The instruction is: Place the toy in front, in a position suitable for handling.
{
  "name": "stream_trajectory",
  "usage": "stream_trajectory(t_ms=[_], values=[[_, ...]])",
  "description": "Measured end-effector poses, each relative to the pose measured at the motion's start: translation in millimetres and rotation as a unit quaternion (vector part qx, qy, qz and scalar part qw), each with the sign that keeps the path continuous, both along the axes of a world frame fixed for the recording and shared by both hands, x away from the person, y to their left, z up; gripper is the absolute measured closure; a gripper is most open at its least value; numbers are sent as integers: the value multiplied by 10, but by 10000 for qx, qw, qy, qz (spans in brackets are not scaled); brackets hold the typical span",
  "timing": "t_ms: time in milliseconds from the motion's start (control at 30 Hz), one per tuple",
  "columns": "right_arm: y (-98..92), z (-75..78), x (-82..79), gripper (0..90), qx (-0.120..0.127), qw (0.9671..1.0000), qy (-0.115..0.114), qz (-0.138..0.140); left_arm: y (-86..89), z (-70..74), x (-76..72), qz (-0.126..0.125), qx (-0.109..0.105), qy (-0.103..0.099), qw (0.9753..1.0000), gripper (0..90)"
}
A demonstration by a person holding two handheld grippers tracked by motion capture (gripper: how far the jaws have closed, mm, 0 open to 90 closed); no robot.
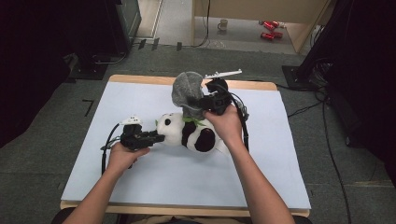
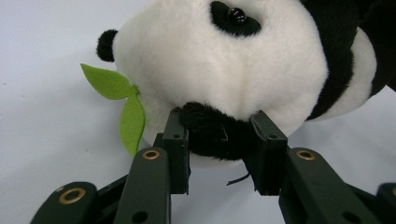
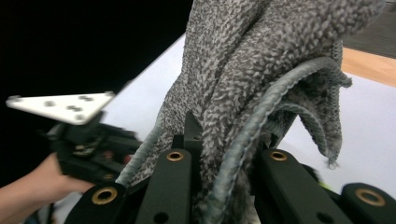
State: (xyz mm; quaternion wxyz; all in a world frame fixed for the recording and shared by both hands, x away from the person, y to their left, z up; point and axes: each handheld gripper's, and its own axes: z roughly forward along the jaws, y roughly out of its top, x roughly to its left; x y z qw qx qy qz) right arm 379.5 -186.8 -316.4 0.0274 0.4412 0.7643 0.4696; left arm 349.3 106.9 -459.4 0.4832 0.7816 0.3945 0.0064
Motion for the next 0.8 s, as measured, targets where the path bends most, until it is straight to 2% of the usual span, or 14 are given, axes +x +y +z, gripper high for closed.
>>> stream_trajectory(t_ms=[167, 267, 333, 400, 500, 533, 567, 667, 800], values=[[202, 39, -125, 801, 160, 9991, -26, 389, 3, 3, 6, 11, -18, 23, 10000, 648], [261, 49, -167, 801, 246, 9983, 5, 537, 5, 5, 10, 30, -45, 41, 10000, 648], [328, 49, -217, 800, 240, 9975, 33, 670, 6, 6, 11, 44, -47, 52, 10000, 648], [382, 6, -255, 800, 243, 9965, 82, 799, 3, 7, 11, 65, -60, 54, 9999, 648], [433, -136, -283, 800, 194, 9950, 245, 948, 4, 10, 10, 67, -53, 62, 9999, 648], [439, -180, -282, 800, 137, 9950, 268, 952, 3, 10, 9, 66, -49, 61, 9999, 648], [445, -247, -280, 800, -69, 9953, 302, 914, 2, 10, 9, 65, -46, 57, 10000, 648], [410, -418, -236, 801, -487, 9946, 430, 805, 0, 9, 7, 72, -43, 70, 9999, 648], [339, -564, -188, 807, -991, 9906, 576, 752, -12, 7, 3, 22, -30, 36, 10000, 648]])
